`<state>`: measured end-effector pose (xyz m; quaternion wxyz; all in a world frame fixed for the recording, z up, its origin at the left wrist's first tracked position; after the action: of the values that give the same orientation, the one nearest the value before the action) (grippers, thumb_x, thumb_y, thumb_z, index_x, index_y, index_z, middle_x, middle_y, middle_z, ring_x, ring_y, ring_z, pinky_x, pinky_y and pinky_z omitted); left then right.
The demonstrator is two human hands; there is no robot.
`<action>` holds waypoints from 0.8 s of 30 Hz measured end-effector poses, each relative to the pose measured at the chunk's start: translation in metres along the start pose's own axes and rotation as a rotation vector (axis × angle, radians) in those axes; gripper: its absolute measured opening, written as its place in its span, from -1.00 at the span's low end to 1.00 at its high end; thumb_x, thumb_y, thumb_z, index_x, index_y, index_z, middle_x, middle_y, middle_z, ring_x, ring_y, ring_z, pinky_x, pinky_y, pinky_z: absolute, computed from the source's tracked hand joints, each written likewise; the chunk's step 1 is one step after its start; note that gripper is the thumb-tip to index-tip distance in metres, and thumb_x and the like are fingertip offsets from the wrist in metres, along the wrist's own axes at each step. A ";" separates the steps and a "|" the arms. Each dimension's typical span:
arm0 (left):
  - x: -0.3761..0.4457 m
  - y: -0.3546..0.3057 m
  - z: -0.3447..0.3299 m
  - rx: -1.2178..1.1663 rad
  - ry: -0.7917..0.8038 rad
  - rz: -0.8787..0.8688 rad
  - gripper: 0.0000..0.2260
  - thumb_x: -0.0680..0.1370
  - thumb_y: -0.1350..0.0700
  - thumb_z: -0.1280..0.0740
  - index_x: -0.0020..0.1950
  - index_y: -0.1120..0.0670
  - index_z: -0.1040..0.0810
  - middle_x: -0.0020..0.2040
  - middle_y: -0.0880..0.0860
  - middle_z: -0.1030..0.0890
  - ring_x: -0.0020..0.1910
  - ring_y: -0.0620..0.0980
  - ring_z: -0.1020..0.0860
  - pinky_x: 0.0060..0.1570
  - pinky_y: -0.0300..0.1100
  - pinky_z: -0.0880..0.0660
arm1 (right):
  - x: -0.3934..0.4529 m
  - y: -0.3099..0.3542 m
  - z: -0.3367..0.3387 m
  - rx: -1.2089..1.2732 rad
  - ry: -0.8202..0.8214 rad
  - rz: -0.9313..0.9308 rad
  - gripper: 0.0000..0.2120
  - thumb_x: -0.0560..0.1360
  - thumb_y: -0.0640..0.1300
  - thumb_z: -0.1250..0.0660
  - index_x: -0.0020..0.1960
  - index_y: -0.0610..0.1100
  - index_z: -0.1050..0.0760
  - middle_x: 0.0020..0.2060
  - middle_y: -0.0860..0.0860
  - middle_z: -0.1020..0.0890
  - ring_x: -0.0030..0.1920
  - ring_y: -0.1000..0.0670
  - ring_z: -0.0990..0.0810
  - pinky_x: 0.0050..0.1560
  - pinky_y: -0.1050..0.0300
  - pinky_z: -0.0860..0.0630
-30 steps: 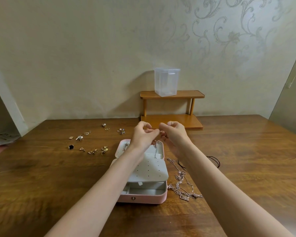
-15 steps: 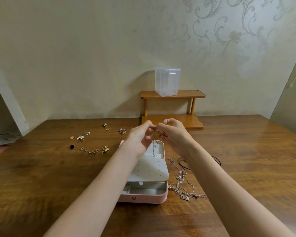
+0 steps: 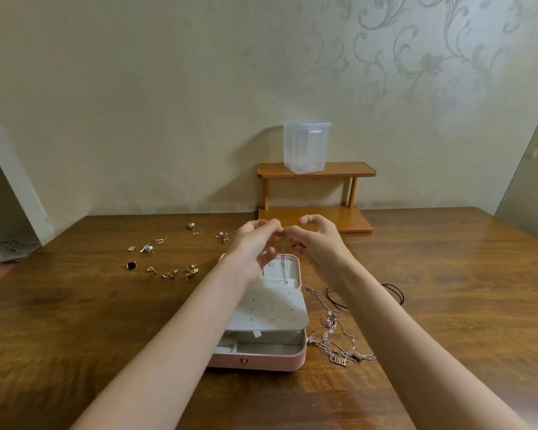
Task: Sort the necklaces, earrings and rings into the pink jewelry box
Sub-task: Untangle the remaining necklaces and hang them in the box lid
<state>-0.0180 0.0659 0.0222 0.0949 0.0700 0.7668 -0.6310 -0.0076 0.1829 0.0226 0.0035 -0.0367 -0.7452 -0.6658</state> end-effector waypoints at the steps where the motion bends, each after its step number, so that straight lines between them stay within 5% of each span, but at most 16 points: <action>1: -0.001 0.002 -0.002 -0.082 0.009 0.049 -0.93 0.45 0.26 -0.33 -0.10 0.14 -0.48 -0.34 0.03 -0.49 -0.49 -0.15 -0.40 -0.59 -0.39 -0.30 | 0.001 0.001 -0.002 -0.006 0.013 -0.015 -0.77 0.45 -0.32 -0.35 0.01 -0.17 -0.34 -0.18 -0.16 -0.55 -0.27 0.01 -0.51 -0.27 0.22 -0.47; 4: -0.004 0.003 -0.005 -0.094 0.011 0.044 -0.98 0.49 0.22 -0.32 -0.13 0.15 -0.49 -0.34 0.04 -0.48 -0.50 -0.15 -0.38 -0.57 -0.39 -0.31 | 0.004 0.005 -0.002 -0.011 0.025 -0.040 -0.79 0.45 -0.34 -0.33 0.02 -0.21 -0.36 -0.26 -0.11 -0.54 -0.29 0.03 -0.50 -0.29 0.24 -0.46; 7: -0.001 0.003 -0.007 0.159 0.023 -0.105 -0.83 0.54 0.16 -0.31 0.11 0.13 -0.47 -0.15 0.07 -0.54 -0.28 -0.10 -0.46 -0.41 -0.34 -0.41 | 0.008 0.004 0.003 0.000 -0.059 -0.038 -0.77 0.45 -0.32 -0.33 0.04 -0.19 -0.36 -0.25 -0.10 -0.54 -0.29 0.03 -0.52 -0.31 0.26 -0.48; 11: 0.001 -0.005 -0.010 0.368 0.082 -0.237 -0.83 0.53 0.22 -0.30 0.11 0.12 -0.42 -0.07 0.10 -0.55 -0.28 -0.09 -0.48 -0.37 -0.28 -0.42 | 0.011 -0.003 0.004 -0.005 -0.121 -0.010 -0.76 0.45 -0.30 -0.34 0.04 -0.16 -0.34 -0.19 -0.12 -0.53 -0.27 0.02 -0.52 -0.29 0.23 -0.47; 14: 0.004 -0.010 -0.005 0.266 0.052 -0.228 -0.78 0.51 0.23 -0.33 0.12 0.09 -0.41 -0.11 0.04 -0.57 -0.24 -0.10 -0.51 -0.35 -0.27 -0.43 | 0.010 0.000 0.003 -0.040 -0.042 -0.022 -0.77 0.44 -0.32 -0.33 0.04 -0.17 -0.35 -0.20 -0.13 -0.56 -0.23 0.00 -0.52 -0.26 0.23 -0.45; 18: 0.008 0.001 -0.002 0.014 -0.015 -0.003 -0.82 0.47 0.19 -0.36 0.07 0.10 -0.52 -0.16 0.08 -0.58 -0.20 -0.06 -0.52 -0.35 -0.28 -0.42 | 0.010 0.008 -0.002 -0.181 0.038 -0.016 -0.88 0.45 -0.29 -0.36 -0.04 -0.19 -0.46 -0.12 -0.17 -0.59 -0.12 -0.05 -0.57 -0.09 0.15 -0.54; 21: 0.010 -0.005 0.003 0.088 -0.026 -0.077 -0.83 0.48 0.24 -0.34 0.05 0.13 -0.51 -0.28 0.05 -0.52 -0.33 -0.10 -0.47 -0.41 -0.33 -0.44 | 0.009 0.012 0.002 -0.374 0.206 -0.081 -0.93 0.45 -0.27 -0.37 -0.08 -0.16 -0.54 -0.05 -0.17 -0.62 -0.04 -0.06 -0.58 0.08 0.04 -0.54; 24: 0.011 -0.018 0.011 0.288 0.026 -0.215 -0.83 0.48 0.22 -0.36 0.04 0.07 -0.47 -0.19 0.06 -0.57 -0.22 -0.05 -0.54 -0.33 -0.27 -0.50 | 0.014 0.021 0.017 -0.402 0.209 -0.073 -0.88 0.49 -0.21 -0.32 0.01 -0.16 -0.58 -0.03 -0.10 -0.64 -0.01 -0.01 -0.59 -0.04 0.17 -0.57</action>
<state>-0.0321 0.0517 0.0347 0.0057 0.0088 0.6726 -0.7399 -0.0194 0.2026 0.0420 0.0494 0.0597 -0.5941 -0.8007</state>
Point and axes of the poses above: each hand's wrist, its own x-axis towards the middle knuckle, its own z-axis out of the back of the hand, y = z × x, the point moved 4 cm from there along x, towards the middle knuckle
